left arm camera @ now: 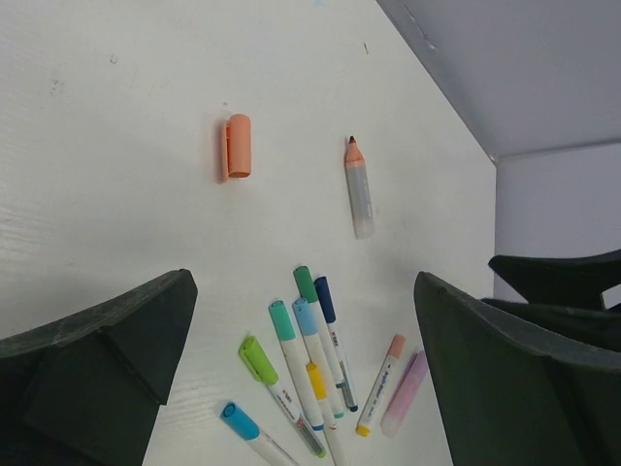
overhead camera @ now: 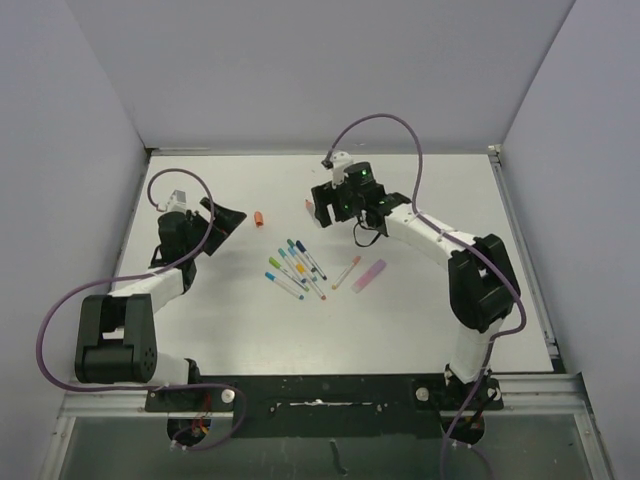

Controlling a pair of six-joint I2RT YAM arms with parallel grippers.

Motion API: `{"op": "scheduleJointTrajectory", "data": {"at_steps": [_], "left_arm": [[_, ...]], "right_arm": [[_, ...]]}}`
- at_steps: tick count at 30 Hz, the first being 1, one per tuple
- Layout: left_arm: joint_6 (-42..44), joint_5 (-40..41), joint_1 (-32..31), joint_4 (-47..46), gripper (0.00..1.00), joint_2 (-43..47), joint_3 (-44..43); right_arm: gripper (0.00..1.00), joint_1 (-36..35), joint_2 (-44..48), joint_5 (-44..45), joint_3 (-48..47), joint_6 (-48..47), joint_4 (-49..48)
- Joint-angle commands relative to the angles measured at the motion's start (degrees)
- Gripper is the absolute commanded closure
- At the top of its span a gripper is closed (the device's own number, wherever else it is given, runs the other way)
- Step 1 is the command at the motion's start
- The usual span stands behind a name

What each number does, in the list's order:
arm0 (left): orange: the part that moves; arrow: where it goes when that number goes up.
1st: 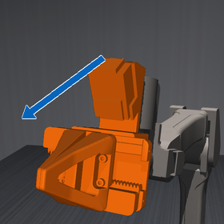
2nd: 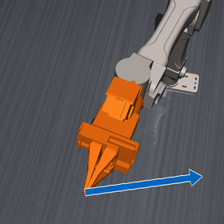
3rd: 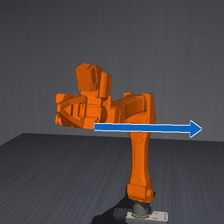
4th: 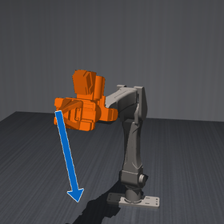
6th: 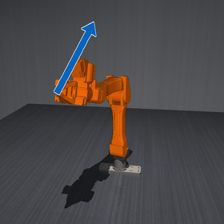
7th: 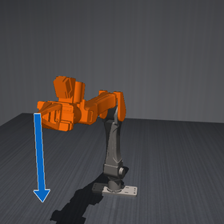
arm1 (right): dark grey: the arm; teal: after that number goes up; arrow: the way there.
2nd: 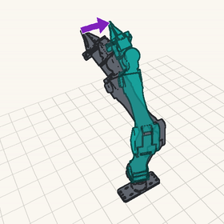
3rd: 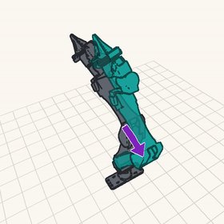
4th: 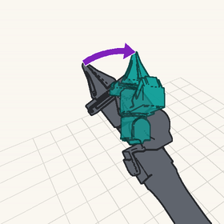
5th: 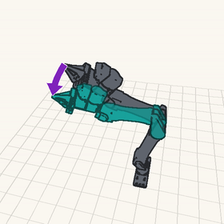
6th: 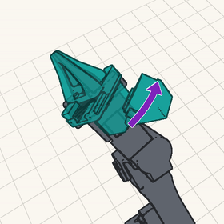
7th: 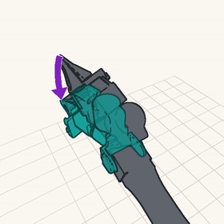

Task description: Open the pen caps

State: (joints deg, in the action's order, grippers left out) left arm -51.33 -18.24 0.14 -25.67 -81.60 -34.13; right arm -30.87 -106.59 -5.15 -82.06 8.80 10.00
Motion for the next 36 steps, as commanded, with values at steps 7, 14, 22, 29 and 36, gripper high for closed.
{"op": "scheduleJointTrajectory", "data": {"at_steps": [7, 14, 22, 29, 36], "left_arm": [[1.86, -1.53, -0.4, 0.79, 0.02, 2.36, -3.39], [1.88, -1.36, -0.41, 1.06, 0.02, 2.24, -3.22], [1.76, -1.29, -0.41, 1.06, 0.03, 2.59, -3.09], [1.59, -1.17, -0.41, 0.89, 0.03, 2.5, -2.75], [1.58, -1.1, -0.41, 0.97, 0.03, 2.76, -2.78]], "right_arm": [[0.27, -7.8, 4.82, 3.76, 9.98, -5.12, 6.96], [0.34, -9.81, 5.33, 3.12, 14.19, -5.27, 6.38], [0.37, -10.78, 3.83, 3.74, 15.73, -5.03, 3.88], [0.39, -11.02, 1.95, 3.74, 15.03, -4.98, 3.12], [0.45, -11.49, 0.29, 3.99, 15.0, -5.17, 2.49]]}}
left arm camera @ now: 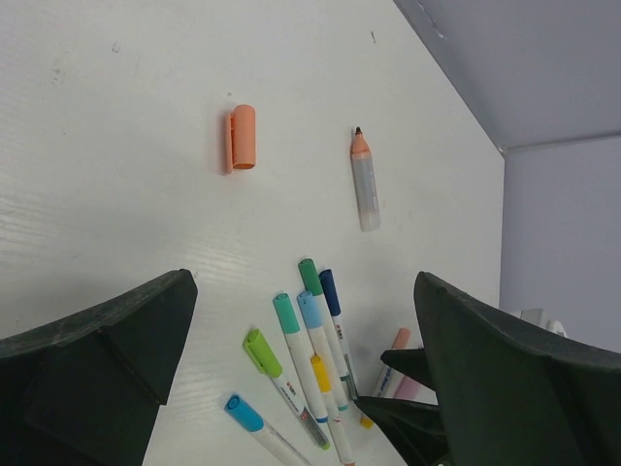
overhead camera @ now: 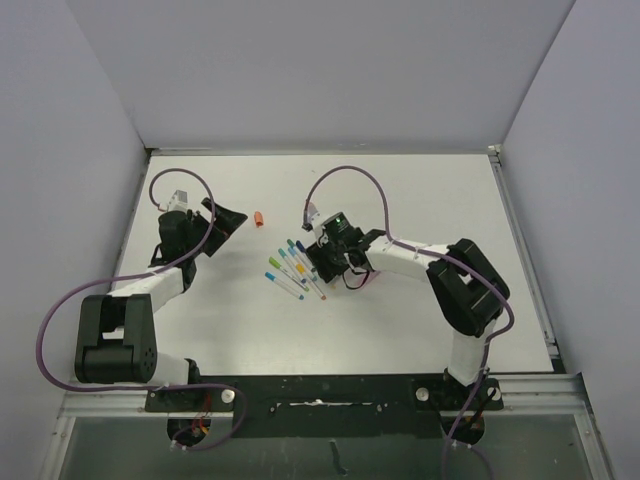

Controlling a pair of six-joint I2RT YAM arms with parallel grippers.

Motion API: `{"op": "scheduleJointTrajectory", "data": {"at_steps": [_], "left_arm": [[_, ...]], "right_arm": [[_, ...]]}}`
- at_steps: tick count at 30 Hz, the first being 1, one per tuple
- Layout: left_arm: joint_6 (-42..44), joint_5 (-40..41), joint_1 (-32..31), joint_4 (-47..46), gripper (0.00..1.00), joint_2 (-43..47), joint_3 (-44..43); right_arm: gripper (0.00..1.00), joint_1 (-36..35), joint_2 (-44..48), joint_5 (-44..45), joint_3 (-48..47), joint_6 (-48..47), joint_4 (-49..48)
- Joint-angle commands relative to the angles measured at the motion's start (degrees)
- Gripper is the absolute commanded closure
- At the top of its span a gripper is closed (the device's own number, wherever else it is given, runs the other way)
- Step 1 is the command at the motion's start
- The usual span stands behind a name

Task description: Open the pen caps

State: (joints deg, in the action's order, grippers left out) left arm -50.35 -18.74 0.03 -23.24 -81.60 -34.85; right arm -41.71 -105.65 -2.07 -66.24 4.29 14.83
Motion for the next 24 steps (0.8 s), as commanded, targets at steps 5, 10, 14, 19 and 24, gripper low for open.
{"op": "scheduleJointTrajectory", "data": {"at_steps": [5, 10, 14, 19, 24], "left_arm": [[0.52, -0.53, -0.3, -1.44, 0.02, 2.72, -1.98], [0.43, -0.51, -0.3, -1.39, 0.02, 2.68, -1.89], [0.34, -0.59, -0.27, -0.98, 0.02, 2.83, -2.27], [0.43, -1.01, -0.36, 0.13, 0.02, 3.33, -3.12], [0.62, -1.89, -1.0, 1.34, 0.03, 3.45, -4.44]], "right_arm": [[0.47, -0.91, -1.33, 0.92, -0.82, -0.68, -2.59], [0.53, -1.0, -2.29, 1.0, -0.9, -0.69, -2.75], [0.6, -1.09, -3.11, 1.1, -1.09, -0.65, -2.45], [0.69, -1.08, -4.32, 0.95, -1.34, -0.84, -2.11], [0.8, -0.66, -5.29, -0.23, -1.99, -0.84, -1.84]]}}
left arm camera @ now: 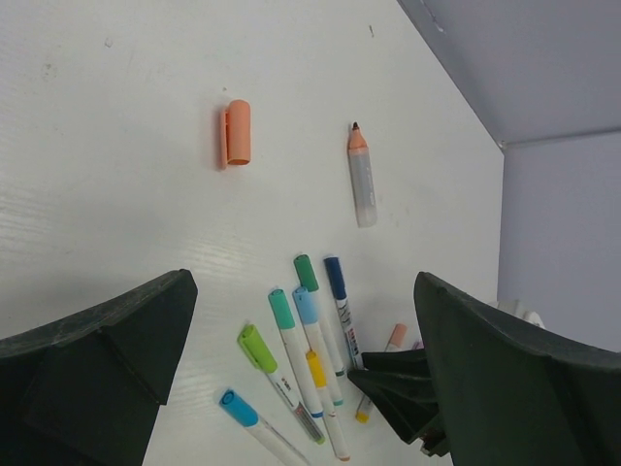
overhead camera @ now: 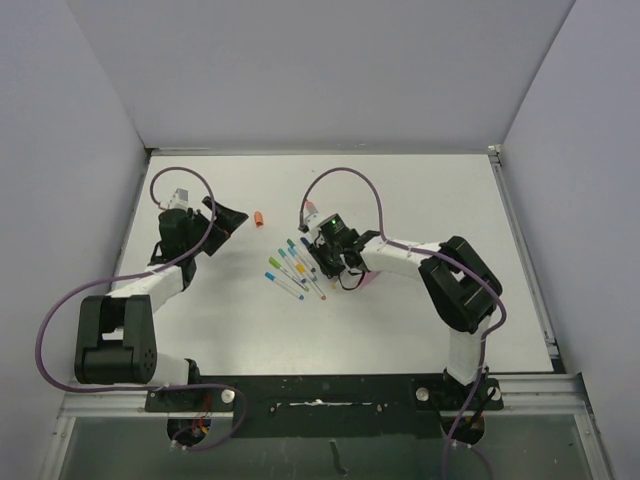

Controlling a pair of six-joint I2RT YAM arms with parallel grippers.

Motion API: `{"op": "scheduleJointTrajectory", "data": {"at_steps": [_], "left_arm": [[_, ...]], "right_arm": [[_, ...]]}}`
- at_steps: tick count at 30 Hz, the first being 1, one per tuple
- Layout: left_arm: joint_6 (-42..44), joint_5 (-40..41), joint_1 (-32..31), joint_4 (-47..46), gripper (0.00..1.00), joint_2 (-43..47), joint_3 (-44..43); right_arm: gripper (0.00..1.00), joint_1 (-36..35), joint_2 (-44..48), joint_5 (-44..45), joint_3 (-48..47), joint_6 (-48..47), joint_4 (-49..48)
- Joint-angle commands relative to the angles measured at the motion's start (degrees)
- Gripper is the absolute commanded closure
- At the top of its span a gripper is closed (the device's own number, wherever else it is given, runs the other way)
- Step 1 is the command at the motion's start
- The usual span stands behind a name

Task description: Open the pen caps

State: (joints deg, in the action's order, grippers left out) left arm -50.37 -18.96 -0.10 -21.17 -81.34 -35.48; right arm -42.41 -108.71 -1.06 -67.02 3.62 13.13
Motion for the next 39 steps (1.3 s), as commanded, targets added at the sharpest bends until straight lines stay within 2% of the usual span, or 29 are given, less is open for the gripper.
{"op": "scheduleJointTrajectory", "data": {"at_steps": [1, 5, 11, 17, 30, 34, 39], "left_arm": [[0.63, -1.89, -1.24, -0.72, 0.03, 3.1, -4.03], [-0.08, -1.25, -4.66, -0.63, 0.03, 2.2, -4.74], [-3.14, 1.81, -11.27, -1.66, 0.03, -1.19, -6.27], [-4.4, 3.7, -15.07, -3.62, 0.04, -5.03, -8.37], [-6.7, 3.25, -17.68, -10.91, 0.12, -12.33, -11.33], [-7.38, 3.28, -18.26, -12.98, 0.17, -13.91, -11.9], [-8.43, 2.78, -18.62, -16.73, 0.33, -15.05, -11.45]], "right_arm": [[0.82, 0.21, -2.35, -1.63, -1.32, -0.12, -0.16], [0.93, 1.09, -1.97, -2.44, -1.88, -0.18, -0.84], [1.0, 1.43, 2.95, 0.15, -0.54, 0.69, -5.42], [1.0, 1.77, 7.42, 0.21, -1.1, 1.87, -7.67], [1.0, 1.58, 10.36, -7.72, -3.71, 3.14, -7.85], [1.0, 1.62, 10.77, -9.25, -3.76, 3.41, -8.16], [1.0, 1.52, 11.13, -10.26, -3.73, 3.66, -8.38]]}}
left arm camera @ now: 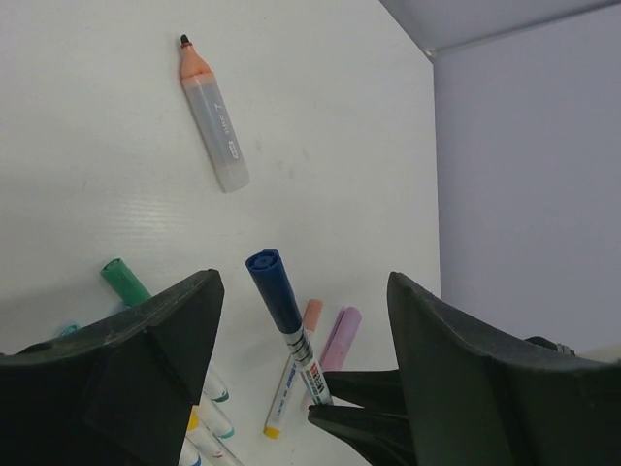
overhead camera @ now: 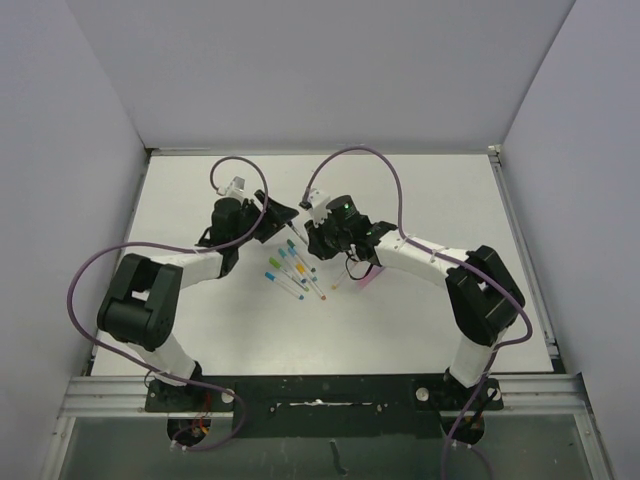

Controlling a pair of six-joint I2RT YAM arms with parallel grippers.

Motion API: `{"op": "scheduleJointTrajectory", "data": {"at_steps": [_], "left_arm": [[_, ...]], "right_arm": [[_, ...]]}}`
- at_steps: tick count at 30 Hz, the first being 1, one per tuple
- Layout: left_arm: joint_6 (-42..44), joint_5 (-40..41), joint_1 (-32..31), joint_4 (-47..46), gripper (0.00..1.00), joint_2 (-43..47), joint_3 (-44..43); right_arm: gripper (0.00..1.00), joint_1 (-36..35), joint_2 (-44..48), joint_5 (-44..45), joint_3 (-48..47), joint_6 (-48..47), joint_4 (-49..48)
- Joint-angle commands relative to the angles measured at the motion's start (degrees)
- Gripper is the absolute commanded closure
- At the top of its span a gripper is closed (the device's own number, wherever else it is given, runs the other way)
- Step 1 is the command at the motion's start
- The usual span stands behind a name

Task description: Open the pen caps

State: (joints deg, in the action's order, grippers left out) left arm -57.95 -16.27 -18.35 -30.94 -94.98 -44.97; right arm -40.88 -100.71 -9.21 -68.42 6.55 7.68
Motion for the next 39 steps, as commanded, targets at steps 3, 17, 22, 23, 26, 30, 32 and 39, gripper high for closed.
{"op": "scheduleJointTrajectory", "data": {"at_steps": [3, 17, 22, 23, 26, 30, 32, 39], "left_arm": [[-0.8, -0.31, -0.69, -7.44, 0.4, -1.61, -1.79], [-0.84, -0.65, -0.9, -9.31, 0.72, -1.44, -0.21], [-0.75, -0.6, -0.9, -9.37, 0.95, -1.44, -0.21], [-0.82, -0.62, -0.92, -9.44, 1.0, -1.38, -0.21], [-1.02, -0.96, -0.9, -9.49, 1.0, -1.22, -0.21], [-1.15, -1.59, -1.19, -9.12, 1.0, -0.47, -0.21], [-1.02, -1.54, -1.61, -8.61, 1.0, 0.21, -0.21], [-1.1, -1.15, -3.75, -8.07, 1.0, 1.81, -0.21]], "right_arm": [[1.0, 0.02, 3.61, -2.36, -1.86, 1.03, -3.57], [1.0, 0.16, 5.26, -3.62, -0.88, 2.16, -5.39], [1.0, 0.14, 6.01, -3.62, -0.42, 2.31, -5.69], [0.99, 0.18, 6.1, -3.55, -0.33, 2.37, -5.83], [0.51, 0.16, 6.16, -2.98, -0.05, 2.3, -6.31], [0.33, 0.33, 4.59, -2.65, -1.71, 1.91, -5.12], [0.32, 0.46, 3.63, -2.89, -2.47, 2.03, -4.91], [0.43, 0.84, 1.14, -4.06, -4.16, 2.89, -6.19]]}}
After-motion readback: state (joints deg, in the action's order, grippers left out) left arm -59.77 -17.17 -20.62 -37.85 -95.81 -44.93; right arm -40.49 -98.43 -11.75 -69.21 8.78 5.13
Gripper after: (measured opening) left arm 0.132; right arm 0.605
